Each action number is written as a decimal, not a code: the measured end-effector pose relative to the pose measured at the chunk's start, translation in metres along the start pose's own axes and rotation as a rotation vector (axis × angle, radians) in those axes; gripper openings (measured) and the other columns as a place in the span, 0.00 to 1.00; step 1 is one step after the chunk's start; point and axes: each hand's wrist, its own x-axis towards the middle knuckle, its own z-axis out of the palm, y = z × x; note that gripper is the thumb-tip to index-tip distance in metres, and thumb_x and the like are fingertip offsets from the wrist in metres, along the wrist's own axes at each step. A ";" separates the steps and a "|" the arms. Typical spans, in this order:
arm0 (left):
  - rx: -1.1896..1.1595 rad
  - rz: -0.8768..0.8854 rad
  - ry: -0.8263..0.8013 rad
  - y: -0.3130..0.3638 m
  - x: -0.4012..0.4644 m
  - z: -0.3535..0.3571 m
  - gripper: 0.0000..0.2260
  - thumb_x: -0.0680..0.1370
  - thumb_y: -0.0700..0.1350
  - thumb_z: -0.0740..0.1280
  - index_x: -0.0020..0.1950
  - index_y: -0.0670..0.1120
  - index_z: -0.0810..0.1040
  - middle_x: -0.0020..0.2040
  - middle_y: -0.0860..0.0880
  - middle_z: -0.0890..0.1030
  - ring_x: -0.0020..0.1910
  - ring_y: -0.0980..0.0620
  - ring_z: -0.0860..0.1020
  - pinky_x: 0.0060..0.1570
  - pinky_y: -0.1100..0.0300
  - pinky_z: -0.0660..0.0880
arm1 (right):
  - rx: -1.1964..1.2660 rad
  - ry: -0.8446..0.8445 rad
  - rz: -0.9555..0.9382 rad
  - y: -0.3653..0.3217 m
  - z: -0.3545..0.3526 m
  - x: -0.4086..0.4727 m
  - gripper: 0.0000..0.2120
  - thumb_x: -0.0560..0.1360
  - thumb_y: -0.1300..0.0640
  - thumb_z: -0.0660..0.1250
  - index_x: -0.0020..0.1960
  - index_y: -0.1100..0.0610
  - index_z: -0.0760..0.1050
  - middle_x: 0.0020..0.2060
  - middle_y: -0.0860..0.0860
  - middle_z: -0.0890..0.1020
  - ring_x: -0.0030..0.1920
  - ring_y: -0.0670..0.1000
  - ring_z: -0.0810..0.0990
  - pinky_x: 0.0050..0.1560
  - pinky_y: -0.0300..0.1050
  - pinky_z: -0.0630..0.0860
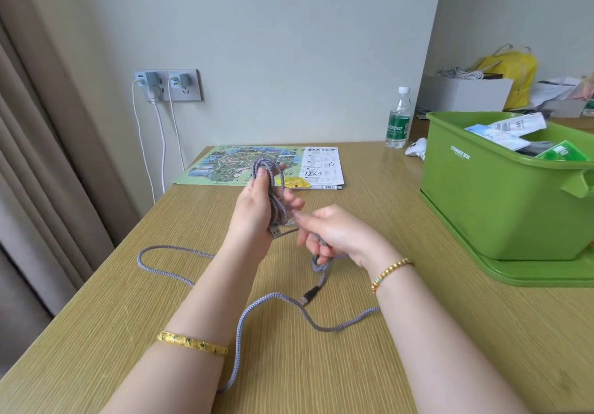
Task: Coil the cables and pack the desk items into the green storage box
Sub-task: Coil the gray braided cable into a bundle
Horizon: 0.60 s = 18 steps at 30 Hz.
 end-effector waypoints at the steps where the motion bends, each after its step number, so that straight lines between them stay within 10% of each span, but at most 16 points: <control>1: 0.001 0.005 -0.011 -0.001 0.000 0.000 0.18 0.83 0.50 0.50 0.55 0.41 0.74 0.24 0.52 0.73 0.24 0.54 0.76 0.34 0.60 0.79 | -0.024 0.007 -0.006 0.000 0.002 0.001 0.21 0.78 0.45 0.59 0.34 0.58 0.74 0.18 0.47 0.72 0.17 0.43 0.67 0.26 0.37 0.75; 12: -0.120 0.045 0.250 0.019 0.012 -0.023 0.13 0.83 0.46 0.54 0.40 0.44 0.68 0.33 0.48 0.71 0.24 0.55 0.74 0.27 0.62 0.74 | -0.264 -0.105 -0.121 0.002 -0.009 -0.005 0.11 0.73 0.63 0.68 0.36 0.52 0.71 0.54 0.51 0.82 0.54 0.51 0.79 0.58 0.41 0.72; 18: 0.327 0.038 0.308 0.014 0.015 -0.029 0.14 0.82 0.48 0.53 0.40 0.45 0.67 0.24 0.52 0.74 0.19 0.57 0.71 0.29 0.58 0.66 | -0.284 -0.018 -0.140 0.007 -0.016 -0.002 0.07 0.77 0.66 0.61 0.47 0.61 0.78 0.44 0.55 0.83 0.42 0.47 0.78 0.52 0.37 0.74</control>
